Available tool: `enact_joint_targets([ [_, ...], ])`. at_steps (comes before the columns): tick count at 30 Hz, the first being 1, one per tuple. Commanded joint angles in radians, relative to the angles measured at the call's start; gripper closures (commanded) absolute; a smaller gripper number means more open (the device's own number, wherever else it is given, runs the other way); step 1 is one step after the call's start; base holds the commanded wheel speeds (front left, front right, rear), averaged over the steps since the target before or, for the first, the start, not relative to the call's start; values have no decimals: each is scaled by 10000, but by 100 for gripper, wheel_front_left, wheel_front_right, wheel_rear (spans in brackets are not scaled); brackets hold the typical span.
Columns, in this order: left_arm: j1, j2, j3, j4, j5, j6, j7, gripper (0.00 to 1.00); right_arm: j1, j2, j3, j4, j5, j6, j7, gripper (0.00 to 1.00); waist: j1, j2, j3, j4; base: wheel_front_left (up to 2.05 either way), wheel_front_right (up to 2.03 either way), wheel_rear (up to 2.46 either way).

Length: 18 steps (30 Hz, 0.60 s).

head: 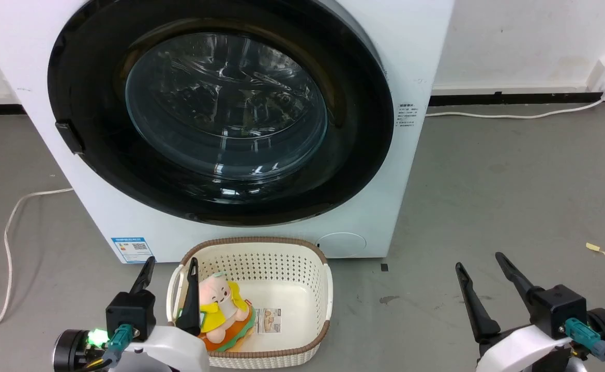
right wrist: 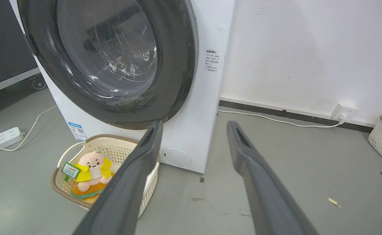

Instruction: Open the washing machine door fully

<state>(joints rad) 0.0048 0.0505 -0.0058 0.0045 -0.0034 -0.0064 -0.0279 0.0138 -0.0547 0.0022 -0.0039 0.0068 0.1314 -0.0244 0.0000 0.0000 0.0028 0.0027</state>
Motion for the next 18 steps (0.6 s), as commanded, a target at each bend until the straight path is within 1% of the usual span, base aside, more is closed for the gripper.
enact_joint_targets([
  [1, -76, 33, -13, -14, -53, -54, -89, 0, -173, 5, 10, -33, 77, -1, -118, 0, 0, 0, 16, 9, 0, 0, 0],
  [11, -196, 62, -70, -78, -85, -102, -298, 0, -572, -142, -9, -77, 349, -2, -266, 0, 0, 0, 263, 121, 0, 0, 0],
  [18, -365, 77, -122, -129, -117, -148, -444, 0, -1123, -270, -136, -107, 763, -2, -194, 0, 0, 0, 555, 260, 0, 0, 0],
])
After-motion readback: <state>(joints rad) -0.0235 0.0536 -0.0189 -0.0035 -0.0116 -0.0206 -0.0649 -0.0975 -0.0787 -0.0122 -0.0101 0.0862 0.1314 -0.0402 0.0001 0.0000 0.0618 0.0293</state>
